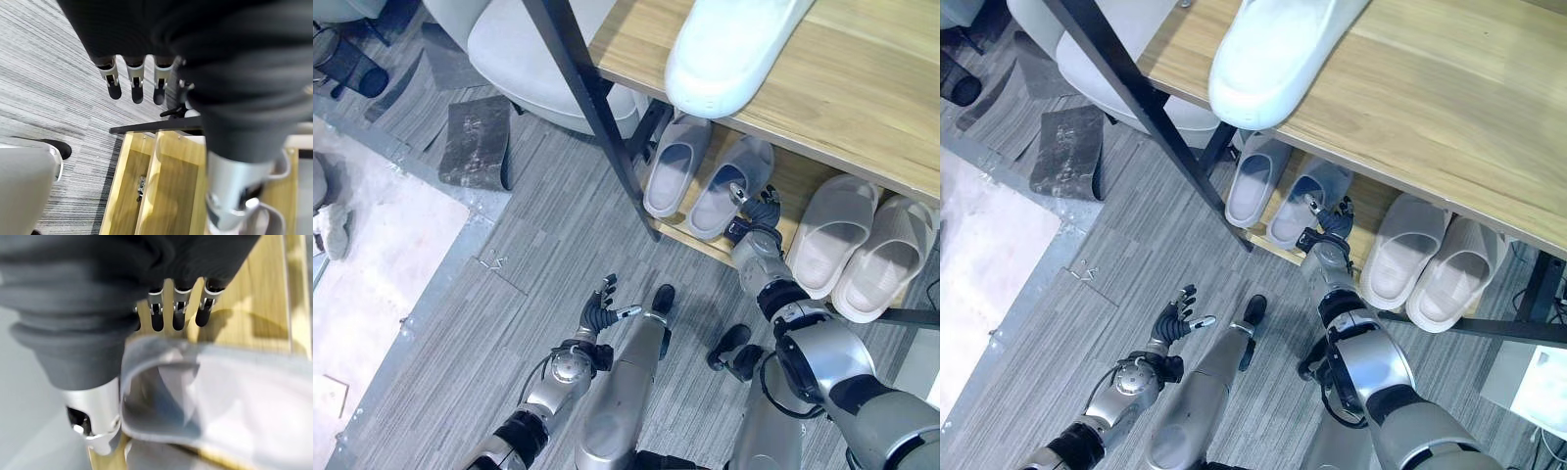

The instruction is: Arrange the slippers neatly on the shoe rack.

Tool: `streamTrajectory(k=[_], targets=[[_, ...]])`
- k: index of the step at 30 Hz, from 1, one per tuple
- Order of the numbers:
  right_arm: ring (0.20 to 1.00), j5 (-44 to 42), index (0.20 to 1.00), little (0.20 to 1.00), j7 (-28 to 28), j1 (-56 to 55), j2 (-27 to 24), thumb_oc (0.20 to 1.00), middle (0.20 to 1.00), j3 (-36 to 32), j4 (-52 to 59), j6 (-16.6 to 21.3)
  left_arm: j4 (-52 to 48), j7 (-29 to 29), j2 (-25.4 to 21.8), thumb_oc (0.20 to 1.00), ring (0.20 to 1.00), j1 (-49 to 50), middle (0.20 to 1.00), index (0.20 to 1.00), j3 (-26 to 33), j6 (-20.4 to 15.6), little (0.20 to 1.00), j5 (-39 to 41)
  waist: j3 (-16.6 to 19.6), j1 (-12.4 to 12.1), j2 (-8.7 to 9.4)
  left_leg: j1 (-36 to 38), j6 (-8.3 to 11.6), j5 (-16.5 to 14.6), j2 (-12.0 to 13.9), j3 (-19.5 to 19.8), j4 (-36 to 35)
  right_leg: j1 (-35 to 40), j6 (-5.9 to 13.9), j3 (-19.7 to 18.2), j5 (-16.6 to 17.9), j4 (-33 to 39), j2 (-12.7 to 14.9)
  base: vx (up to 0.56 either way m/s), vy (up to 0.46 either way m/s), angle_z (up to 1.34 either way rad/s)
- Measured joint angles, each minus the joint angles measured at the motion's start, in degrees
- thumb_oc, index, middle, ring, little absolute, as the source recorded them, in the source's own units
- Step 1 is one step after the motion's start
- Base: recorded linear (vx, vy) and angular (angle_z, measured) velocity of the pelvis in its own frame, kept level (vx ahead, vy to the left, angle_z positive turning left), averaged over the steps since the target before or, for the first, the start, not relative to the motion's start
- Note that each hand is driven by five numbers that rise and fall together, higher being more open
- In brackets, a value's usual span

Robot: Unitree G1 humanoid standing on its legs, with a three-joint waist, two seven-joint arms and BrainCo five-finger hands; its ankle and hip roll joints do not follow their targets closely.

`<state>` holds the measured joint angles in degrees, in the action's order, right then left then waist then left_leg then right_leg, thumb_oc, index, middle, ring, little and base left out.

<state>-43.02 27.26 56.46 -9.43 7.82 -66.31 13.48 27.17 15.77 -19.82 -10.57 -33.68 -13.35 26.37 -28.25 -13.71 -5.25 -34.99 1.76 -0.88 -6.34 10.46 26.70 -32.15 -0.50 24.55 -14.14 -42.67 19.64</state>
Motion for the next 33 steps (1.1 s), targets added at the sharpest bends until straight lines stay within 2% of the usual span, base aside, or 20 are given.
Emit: streamTrajectory(k=[5, 15, 17, 21, 23, 24, 25, 27, 29, 30, 33], targets=[[1.000, -2.15, 1.000, 1.000, -1.67, 1.80, 0.17, 1.000, 1.000, 0.10, -1.35, -0.25, 0.17, -0.24, 0.03, 1.000, 1.000, 1.45, 1.000, 1.000, -0.09, 0.09, 1.000, 0.00, 0.01, -1.58, -0.03, -0.08, 0.12, 0.08, -0.01, 0.84, -0.12, 0.21, -0.41, 0.65, -0.43, -0.09, -0.15, 0.00, -0.021, 0.06], [1.000, -3.21, 1.000, 1.000, -2.42, 2.08, -2.16, 1.000, 1.000, 0.48, -3.71, -0.52, 0.78, -1.97, 0.08, 1.000, 1.000, 1.34, 1.000, 1.000, -0.08, 0.14, 1.000, 0.00, -0.03, -1.85, -0.19, 0.13, 0.58, -0.06, -0.33, 1.72, -0.02, 1.14, -0.16, 1.68, -1.39, -0.33, -0.04, 0.01, -0.013, 0.06], [1.000, -3.09, 1.000, 1.000, -2.48, 2.08, -2.52, 1.000, 1.000, 0.67, -3.74, -1.09, 0.98, -2.19, 0.12, 1.000, 1.000, 1.34, 1.000, 1.000, -0.10, 0.16, 1.000, 0.00, -0.05, -1.83, -0.66, 0.40, 0.74, -0.16, -0.25, 1.90, -0.04, 1.61, -0.18, 2.04, -1.47, -0.30, -0.06, 0.03, -0.007, 0.05], [1.000, 2.82, 1.000, 1.000, -2.38, 1.73, -2.86, 1.000, 1.000, 5.32, -3.47, -2.73, 1.10, -2.14, 0.15, 1.000, 1.000, 1.58, 1.000, 1.000, -0.01, 0.16, 1.000, 0.00, -0.03, -1.74, -0.86, 2.02, 0.77, -0.13, 0.01, 1.95, -0.83, 3.06, -0.27, 2.07, -1.53, 0.24, -0.28, 0.02, -0.001, -0.01], [1.000, 9.51, 1.000, 1.000, -0.98, -0.89, -1.79, 1.000, 1.000, 7.03, -0.53, -2.87, 1.60, -1.58, 0.91, 1.000, 1.000, 2.24, 1.000, 1.000, 0.04, 0.18, 1.000, -0.01, 0.07, -0.80, -0.91, 4.32, 0.81, -0.04, 0.79, 1.75, -2.52, 5.20, -0.05, 2.09, -1.23, 2.38, -1.32, 0.06, 0.004, -0.12], [1.000, 10.18, 1.000, 1.000, -0.96, -1.02, -1.51, 1.000, 1.000, 7.26, -0.51, -2.89, 1.59, -1.60, 1.14, 1.000, 1.000, 2.23, 1.000, 1.000, -0.04, 0.18, 1.000, -0.01, 0.10, -0.57, -0.93, 4.57, 0.82, -0.04, 0.87, 1.59, -2.61, 5.31, -0.07, 2.02, -1.24, 2.45, -1.31, 0.07, -0.002, -0.09], [1.000, 11.03, 1.000, 1.000, -0.10, -3.26, -1.33, 1.000, 1.000, 7.49, 2.32, -3.01, 1.67, -1.17, 1.57, 1.000, 1.000, 1.97, 1.000, 1.000, 0.26, 0.31, 1.000, 0.01, 0.12, 0.42, -0.77, 5.07, 0.86, 0.09, 1.13, 1.63, -3.36, 5.87, -0.08, 2.25, -1.21, 3.24, -1.54, 0.07, -0.002, 0.04], [1.000, 13.26, 1.000, 1.000, 0.13, -10.19, -0.79, 1.000, 1.000, 8.12, 12.24, -2.37, 1.63, -0.45, 2.14, 1.000, 1.000, 3.11, 1.000, 1.000, 1.41, 0.40, 1.000, 0.02, 0.58, 0.77, -0.28, 7.17, 0.87, 1.11, 1.88, 1.47, -6.32, 7.67, 0.70, 2.39, 0.19, 6.11, -2.77, 0.07, -0.011, -0.07], [1.000, 15.62, 1.000, 1.000, -0.15, -15.35, 0.73, 1.000, 1.000, 9.75, 13.78, -2.92, 1.65, -0.24, 2.22, 1.000, 1.000, 4.45, 1.000, 1.000, 2.42, 0.42, 1.000, 0.08, 2.36, 1.25, 0.28, 9.64, 0.81, 2.49, 2.71, 1.13, -9.26, 9.78, 1.24, 2.32, 1.68, 9.38, -4.02, 0.06, -0.008, -0.21], [1.000, 16.18, 1.000, 1.000, -0.16, -17.52, 1.56, 1.000, 1.000, 10.20, 14.39, -3.69, 1.63, -0.06, 2.12, 1.000, 1.000, 4.95, 1.000, 1.000, 2.67, 0.40, 1.000, 1.03, 3.64, 2.38, 0.91, 10.81, 0.90, 2.87, 3.11, 0.89, -10.58, 10.80, 0.98, 2.33, 2.31, 10.94, -4.53, 0.09, -0.024, -0.09], [1.000, 18.08, 1.000, 1.000, -0.64, -23.30, 1.53, 1.000, 1.000, 11.39, 19.06, -3.99, 2.02, -0.08, 2.14, 1.000, 1.000, 6.01, 1.000, 1.000, 2.90, 0.43, 1.000, 2.28, 6.50, 3.32, 2.48, 13.03, 0.80, 3.52, 3.69, 0.04, -12.98, 12.53, 0.93, 2.04, 3.44, 13.57, -5.52, 0.04, -0.004, -0.11]])
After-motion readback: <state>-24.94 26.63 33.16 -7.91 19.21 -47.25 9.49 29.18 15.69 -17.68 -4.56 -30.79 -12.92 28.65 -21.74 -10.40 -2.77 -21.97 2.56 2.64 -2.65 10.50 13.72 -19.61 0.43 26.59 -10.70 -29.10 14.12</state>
